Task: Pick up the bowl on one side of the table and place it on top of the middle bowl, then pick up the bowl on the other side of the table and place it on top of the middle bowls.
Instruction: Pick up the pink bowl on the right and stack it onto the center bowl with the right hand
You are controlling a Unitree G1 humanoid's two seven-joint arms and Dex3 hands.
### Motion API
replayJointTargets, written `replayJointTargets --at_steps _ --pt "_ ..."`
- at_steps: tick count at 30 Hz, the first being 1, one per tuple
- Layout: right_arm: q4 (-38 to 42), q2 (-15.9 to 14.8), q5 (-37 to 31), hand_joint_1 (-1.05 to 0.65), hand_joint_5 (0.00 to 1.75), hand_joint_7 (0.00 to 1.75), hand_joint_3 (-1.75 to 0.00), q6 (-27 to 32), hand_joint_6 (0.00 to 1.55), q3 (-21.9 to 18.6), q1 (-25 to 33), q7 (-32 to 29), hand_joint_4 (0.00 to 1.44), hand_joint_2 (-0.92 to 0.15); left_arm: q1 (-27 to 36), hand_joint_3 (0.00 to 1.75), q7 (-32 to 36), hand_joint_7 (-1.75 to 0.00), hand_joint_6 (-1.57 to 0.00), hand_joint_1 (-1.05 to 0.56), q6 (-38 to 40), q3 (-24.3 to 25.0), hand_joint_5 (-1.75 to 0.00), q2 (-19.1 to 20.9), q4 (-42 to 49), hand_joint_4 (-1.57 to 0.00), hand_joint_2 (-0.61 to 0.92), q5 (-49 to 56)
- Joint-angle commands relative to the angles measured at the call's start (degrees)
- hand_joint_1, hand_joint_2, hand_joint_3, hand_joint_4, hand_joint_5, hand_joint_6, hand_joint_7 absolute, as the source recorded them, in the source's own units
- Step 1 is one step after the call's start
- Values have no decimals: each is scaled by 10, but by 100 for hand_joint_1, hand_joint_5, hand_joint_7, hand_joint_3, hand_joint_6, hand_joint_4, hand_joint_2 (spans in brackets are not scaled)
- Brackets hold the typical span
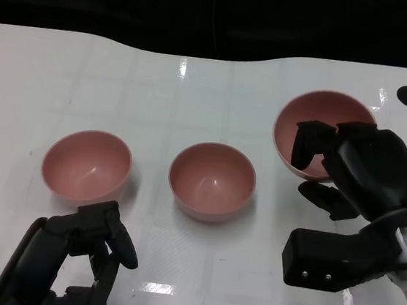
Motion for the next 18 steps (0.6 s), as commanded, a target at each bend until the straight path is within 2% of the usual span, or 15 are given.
replayJointTargets --at_steps 1,4,8,12,15,18 --pt "-30 11 18 -21 175 175 -127 8 75 -13 5 22 99 -34 -1 147 5 -152 -81 -9 -7 0 -174 1 3 -87 32 4" --pt "-49 26 36 -19 175 175 -131 10 74 -16 6 39 100 -32 -1 147 6 -152 -81 -9 -10 0 -174 0 6 -88 32 5" --pt "-54 29 37 -19 175 175 -133 12 74 -19 8 47 100 -32 -1 147 6 -151 -82 -9 -11 0 -174 -1 7 -88 32 5" --pt "-66 62 80 -19 175 174 -139 -20 75 -11 -1 72 102 -29 -3 148 11 -152 -81 -9 -20 0 -175 -1 11 -88 32 14" --pt "-62 79 92 -18 175 173 -141 -34 77 -6 -6 84 102 -24 -2 148 11 -153 -81 -10 -14 0 -175 -4 7 -88 32 16" --pt "-58 93 90 -19 175 174 -142 -35 76 0 -9 93 102 -23 0 148 9 -153 -81 -10 -10 0 -175 -6 3 -88 32 14"
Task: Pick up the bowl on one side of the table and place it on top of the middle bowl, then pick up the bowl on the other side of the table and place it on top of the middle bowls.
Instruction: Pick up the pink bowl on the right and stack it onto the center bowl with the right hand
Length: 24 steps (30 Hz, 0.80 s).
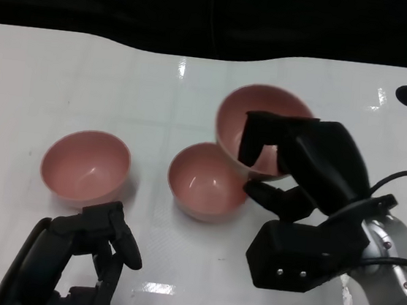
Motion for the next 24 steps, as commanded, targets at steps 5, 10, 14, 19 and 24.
replayJointTargets --at_steps 5,10,14,19,24 --pt "5 28 2 -18 175 175 -140 3 75 9 -12 21 103 -23 3 148 5 -153 -80 -10 3 2 -175 0 -5 -88 32 1" --pt "18 40 -2 -17 175 151 -134 15 81 18 -12 41 99 -28 6 148 6 -154 -80 -10 2 0 -175 -4 -8 -87 31 4" --pt "18 42 -1 -19 175 141 -134 25 82 20 -12 52 98 -30 7 149 6 -154 -80 -10 2 -1 -175 -5 -10 -88 31 5" --pt "68 45 -22 -20 175 161 -129 15 79 37 -26 31 99 -28 5 150 5 -154 -80 -10 -1 -2 -175 -5 -10 -88 30 5" --pt "122 52 -31 -19 175 174 -128 3 72 48 -43 12 99 -30 6 151 5 -154 -81 -9 0 -4 -175 -7 -12 -88 30 4"
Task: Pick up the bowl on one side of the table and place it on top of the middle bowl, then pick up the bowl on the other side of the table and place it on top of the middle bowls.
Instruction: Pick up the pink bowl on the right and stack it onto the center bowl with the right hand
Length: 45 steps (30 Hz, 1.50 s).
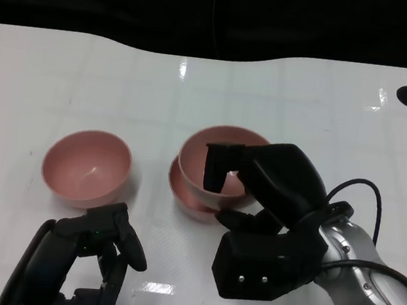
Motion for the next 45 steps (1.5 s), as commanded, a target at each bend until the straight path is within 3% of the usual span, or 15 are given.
replayJointTargets --at_steps 1,8,15,16,18,19,20,23,26,28,34,45 --pt "49 8 -3 -19 175 174 -128 -15 72 6 -27 -25 99 -30 3 150 5 -155 -81 -9 0 0 -174 2 -8 -88 30 0" --pt "136 26 -5 -19 175 175 -124 -36 71 16 -57 -63 98 -32 6 148 4 -155 -81 -9 1 -2 -173 1 -9 -87 31 1" --pt "159 28 -3 -19 175 175 -122 -48 71 20 -67 -78 98 -33 6 147 5 -155 -81 -10 2 -3 -172 1 -9 -88 31 2" --pt "175 36 4 -20 174 164 -118 -54 71 20 -72 -77 95 -34 6 146 6 -155 -81 -10 0 -3 -172 1 -9 -87 31 4" --pt "196 47 17 -25 165 100 -93 -64 84 19 -78 -71 84 -45 7 146 8 -154 -81 -9 -4 -4 -169 1 -8 -88 31 9" --pt "203 49 22 -28 147 70 -70 -70 87 19 -80 -69 79 -55 7 146 8 -153 -82 -9 -4 -5 -168 1 -9 -89 31 11" --pt "206 49 23 -30 138 55 -55 -72 89 20 -81 -67 78 -62 8 146 8 -153 -82 -9 -3 -5 -168 0 -9 -89 31 10" --pt "210 46 21 -32 121 29 -35 -80 87 24 -85 -67 72 -73 9 146 5 -153 -82 -9 -2 -6 -167 0 -10 -89 31 6" --pt "202 40 13 -42 69 7 -16 -81 70 31 -87 -57 54 -87 9 147 2 -151 -82 -7 -5 -7 -167 0 -8 -90 31 0" --pt "196 38 13 -46 54 2 -11 -77 64 32 -87 -47 49 -91 9 147 3 -150 -83 -7 -5 -7 -167 0 -8 -90 31 1" --pt "163 19 -17 -58 40 0 -15 -66 47 47 -81 -28 29 -92 10 148 4 -149 -84 -8 2 -8 -168 1 -13 -91 31 5" --pt "46 -34 -77 -68 45 0 -27 -29 35 61 -32 -22 9 -92 7 148 0 -150 -83 -8 -3 -5 -167 5 -10 -89 31 -3"
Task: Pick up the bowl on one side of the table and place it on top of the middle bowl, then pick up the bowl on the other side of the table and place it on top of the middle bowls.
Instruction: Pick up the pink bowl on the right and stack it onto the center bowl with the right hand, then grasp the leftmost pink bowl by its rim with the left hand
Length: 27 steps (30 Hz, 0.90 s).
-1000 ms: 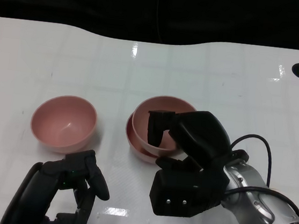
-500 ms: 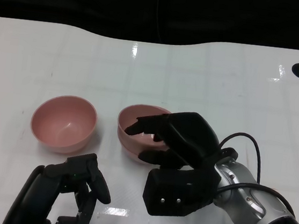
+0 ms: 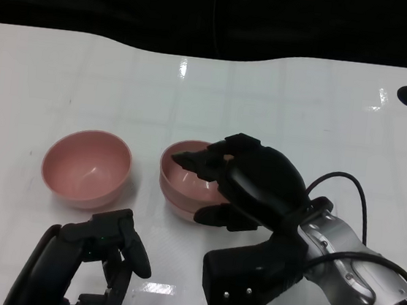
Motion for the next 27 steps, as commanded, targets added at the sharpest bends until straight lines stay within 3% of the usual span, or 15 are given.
replayJointTargets --at_steps 1,4,9,17,22,27 --pt "-40 -24 -7 -68 52 0 -27 5 35 -1 24 7 5 -92 0 147 0 -150 -83 -8 -1 5 -167 7 -6 -89 31 -6" --pt "-74 -34 1 -68 61 0 -29 6 33 -10 44 17 0 -92 -1 147 0 -150 -83 -8 0 6 -167 8 -5 -89 31 -7" --pt "-140 -54 13 -67 59 0 -33 7 30 -31 83 32 0 -92 -2 148 -1 -151 -83 -8 0 8 -166 10 -3 -90 31 -10" --pt "-242 -84 40 -58 75 1 -22 7 32 -74 158 49 0 -92 -4 147 1 -152 -84 -7 5 10 -167 9 -1 -90 31 -8" --pt "-310 -104 85 -46 85 7 -10 -12 43 -109 222 63 9 -92 -4 143 1 -152 -83 -9 4 14 -172 11 -1 -89 33 -8" --pt "-330 -126 140 -36 85 13 -8 -64 57 -151 275 59 27 -92 -2 146 0 -153 -81 -8 11 15 -175 11 -7 -88 33 -10"
